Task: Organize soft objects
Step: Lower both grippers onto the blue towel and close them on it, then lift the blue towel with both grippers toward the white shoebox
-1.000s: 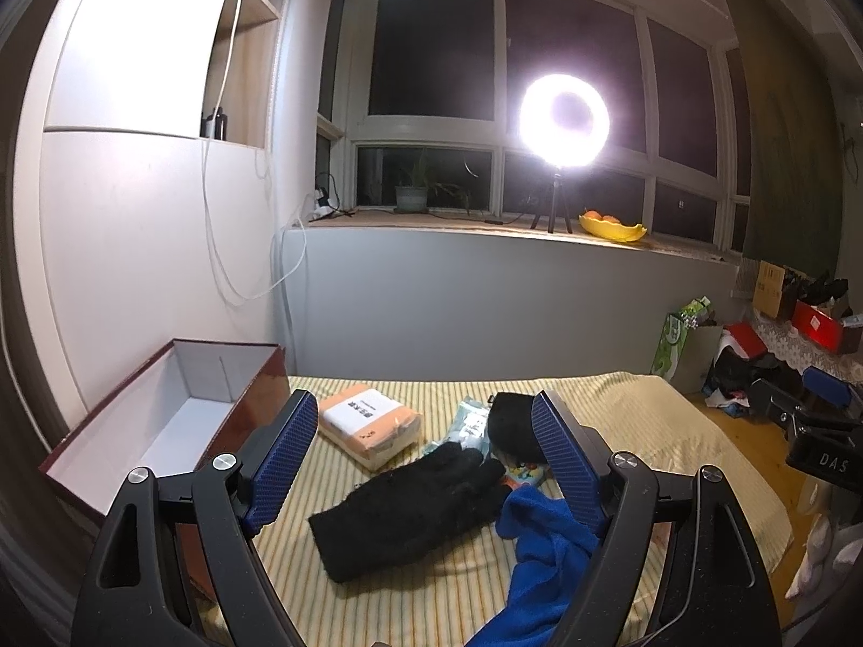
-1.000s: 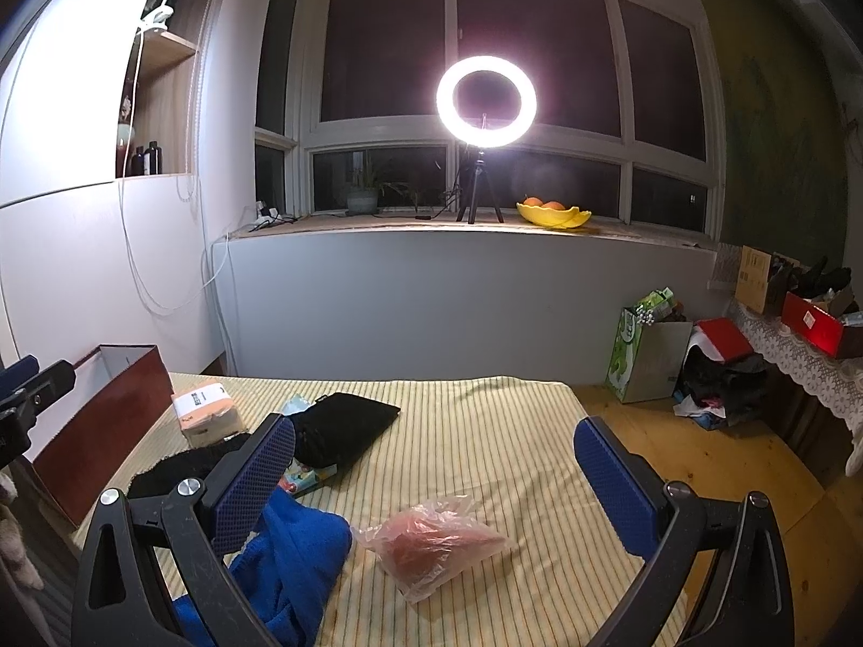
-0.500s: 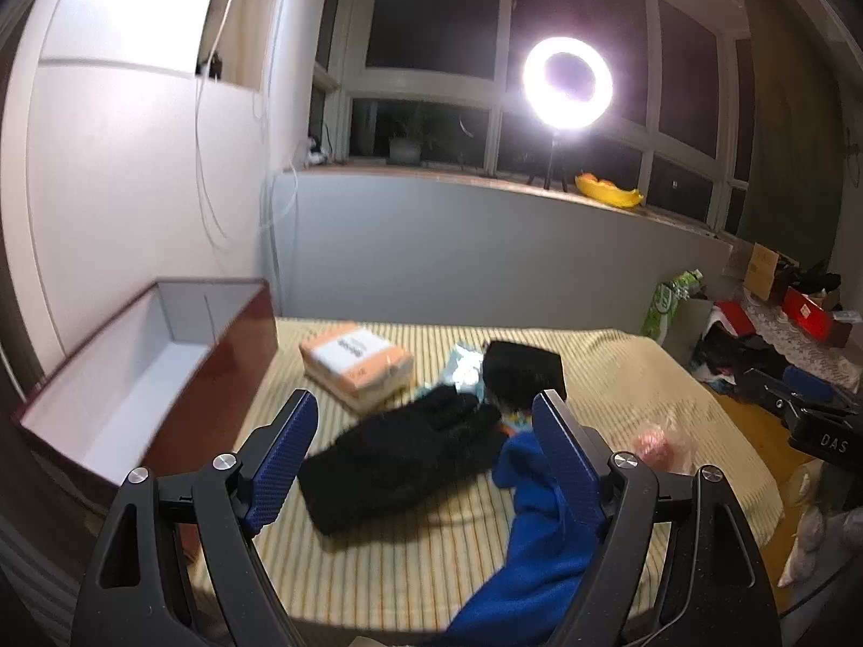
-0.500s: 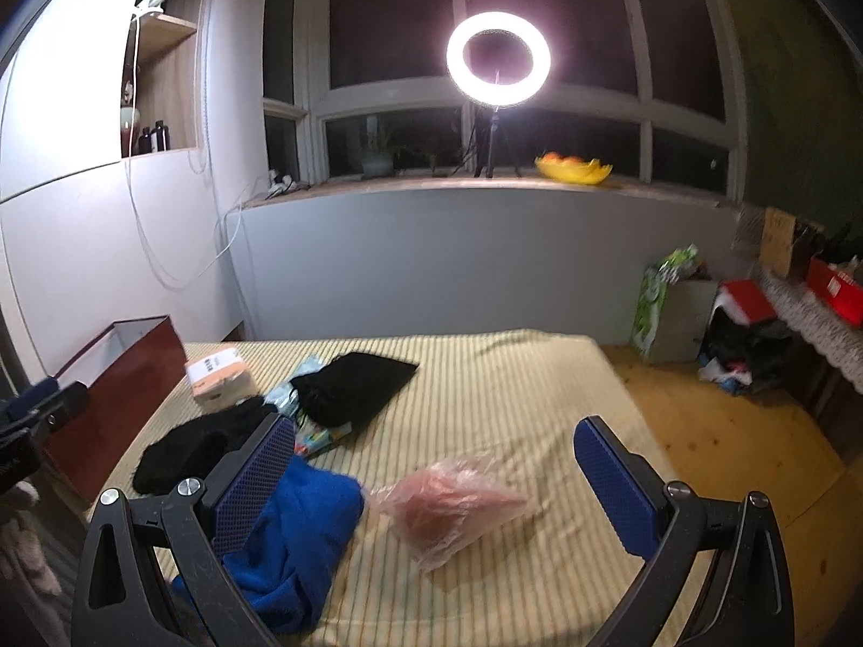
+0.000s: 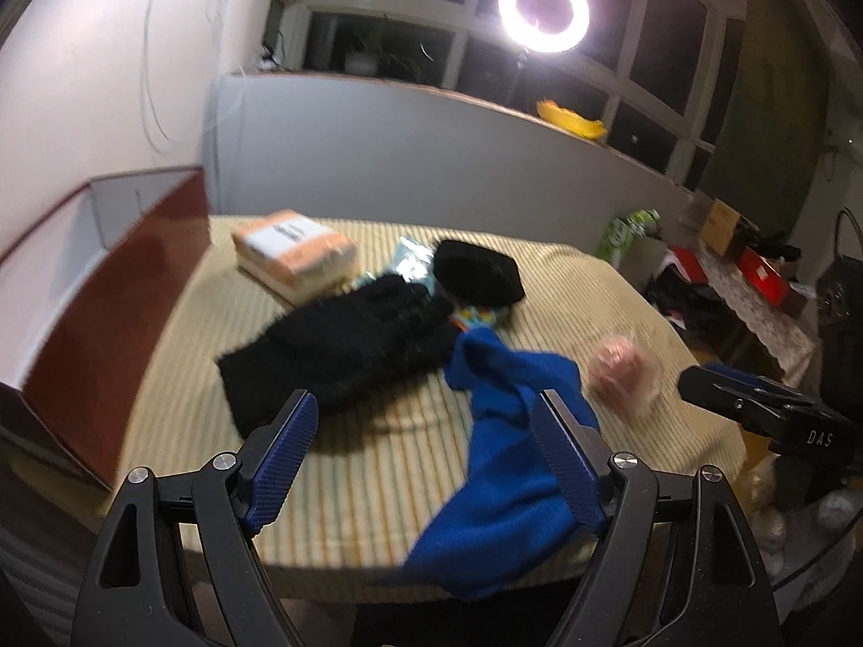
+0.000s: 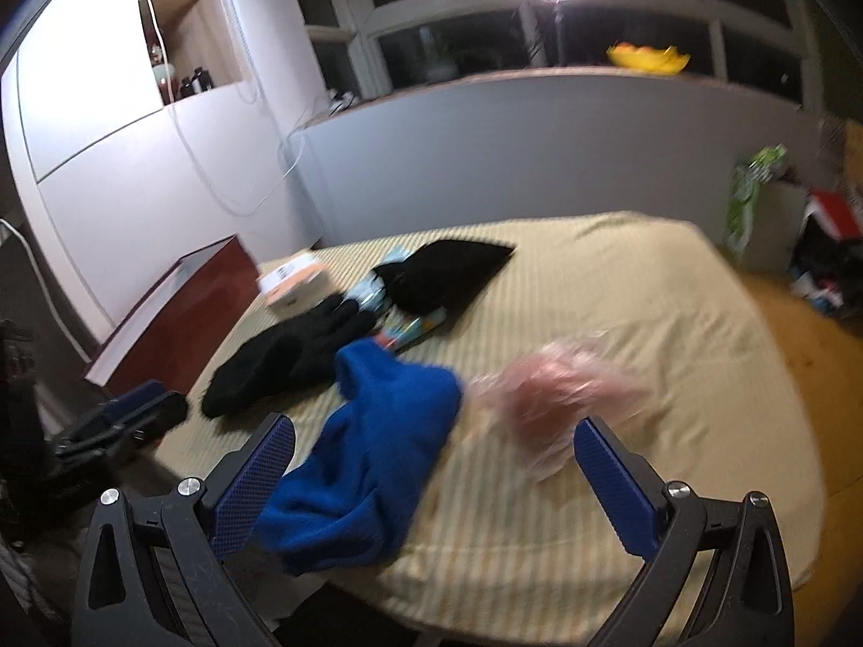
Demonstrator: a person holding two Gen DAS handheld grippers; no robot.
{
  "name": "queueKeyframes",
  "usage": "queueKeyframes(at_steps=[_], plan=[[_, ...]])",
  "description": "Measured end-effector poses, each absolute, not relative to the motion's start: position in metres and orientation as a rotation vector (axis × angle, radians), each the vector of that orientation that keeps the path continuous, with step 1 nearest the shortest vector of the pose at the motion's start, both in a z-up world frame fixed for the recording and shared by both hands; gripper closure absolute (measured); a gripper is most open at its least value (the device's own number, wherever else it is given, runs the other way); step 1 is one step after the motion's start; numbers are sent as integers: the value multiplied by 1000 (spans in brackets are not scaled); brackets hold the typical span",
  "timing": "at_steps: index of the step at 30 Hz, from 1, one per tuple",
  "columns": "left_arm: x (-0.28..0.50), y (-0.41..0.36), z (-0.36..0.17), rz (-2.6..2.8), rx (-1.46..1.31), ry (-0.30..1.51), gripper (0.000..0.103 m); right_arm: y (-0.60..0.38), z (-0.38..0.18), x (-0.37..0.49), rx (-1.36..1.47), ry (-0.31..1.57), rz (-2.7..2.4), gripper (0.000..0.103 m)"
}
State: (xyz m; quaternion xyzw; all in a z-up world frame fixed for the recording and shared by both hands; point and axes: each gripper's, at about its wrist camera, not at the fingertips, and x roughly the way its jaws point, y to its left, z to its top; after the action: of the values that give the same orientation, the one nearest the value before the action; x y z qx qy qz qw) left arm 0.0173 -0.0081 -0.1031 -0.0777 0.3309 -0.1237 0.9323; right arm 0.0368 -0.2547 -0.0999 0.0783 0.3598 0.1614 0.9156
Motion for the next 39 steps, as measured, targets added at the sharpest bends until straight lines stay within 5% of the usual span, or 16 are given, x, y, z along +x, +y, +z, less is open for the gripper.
queueKeyframes(at_steps=[4, 8, 21, 31, 39], plan=[[22, -11, -116, -313, -188, 743, 22, -249, -114, 45, 242, 821, 417, 3], [30, -18, -130, -394, -223, 813, 22, -242, -130, 54, 293, 904, 468, 23], [49, -48, -159, -517, -190, 919, 23, -235, -172, 91, 442, 1074, 520, 46], [56, -60, -164, -599, -174, 923, 39, -217, -173, 105, 403, 1113, 574, 48], [61, -68, -167, -665, -195, 930, 61, -214, -176, 118, 439, 1176, 623, 71]])
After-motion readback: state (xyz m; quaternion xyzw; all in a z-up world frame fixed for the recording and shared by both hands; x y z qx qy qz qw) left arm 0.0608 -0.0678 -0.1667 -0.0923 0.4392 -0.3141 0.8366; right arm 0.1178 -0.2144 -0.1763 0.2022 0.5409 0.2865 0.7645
